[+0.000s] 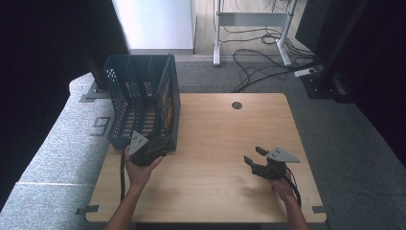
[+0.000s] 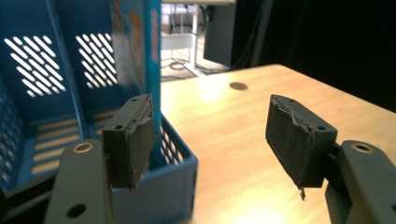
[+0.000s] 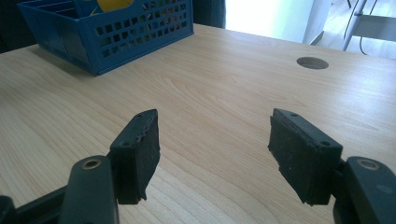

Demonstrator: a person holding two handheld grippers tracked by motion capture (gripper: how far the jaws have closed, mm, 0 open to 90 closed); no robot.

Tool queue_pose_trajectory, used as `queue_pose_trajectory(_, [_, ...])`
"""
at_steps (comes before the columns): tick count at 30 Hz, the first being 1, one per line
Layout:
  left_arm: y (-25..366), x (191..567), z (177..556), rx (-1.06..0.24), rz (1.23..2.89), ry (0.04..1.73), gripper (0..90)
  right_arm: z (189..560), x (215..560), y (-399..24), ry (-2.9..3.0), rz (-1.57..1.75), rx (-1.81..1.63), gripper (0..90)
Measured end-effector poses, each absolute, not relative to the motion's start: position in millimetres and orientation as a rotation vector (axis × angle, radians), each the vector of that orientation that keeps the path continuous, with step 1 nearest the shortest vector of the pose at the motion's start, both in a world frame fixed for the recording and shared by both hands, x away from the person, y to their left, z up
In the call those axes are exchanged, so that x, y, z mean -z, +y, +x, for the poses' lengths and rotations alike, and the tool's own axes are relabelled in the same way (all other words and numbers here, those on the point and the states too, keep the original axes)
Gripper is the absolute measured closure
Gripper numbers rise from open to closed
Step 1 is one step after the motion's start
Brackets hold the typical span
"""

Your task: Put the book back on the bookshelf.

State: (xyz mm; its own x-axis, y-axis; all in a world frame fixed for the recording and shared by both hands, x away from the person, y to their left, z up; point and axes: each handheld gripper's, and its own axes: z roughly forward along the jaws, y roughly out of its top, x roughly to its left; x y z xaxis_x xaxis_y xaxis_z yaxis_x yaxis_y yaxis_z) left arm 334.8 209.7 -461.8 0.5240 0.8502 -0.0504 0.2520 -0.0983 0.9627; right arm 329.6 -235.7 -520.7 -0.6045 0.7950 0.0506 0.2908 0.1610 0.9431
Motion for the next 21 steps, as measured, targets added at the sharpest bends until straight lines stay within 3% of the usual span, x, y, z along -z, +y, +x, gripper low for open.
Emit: queue_pose_trajectory(21, [209.4,509.6,290.3,-0.507,1.794,0.894,33.0,330.4,525.2,-234.8,2.002,1.038,-1.425,32.7])
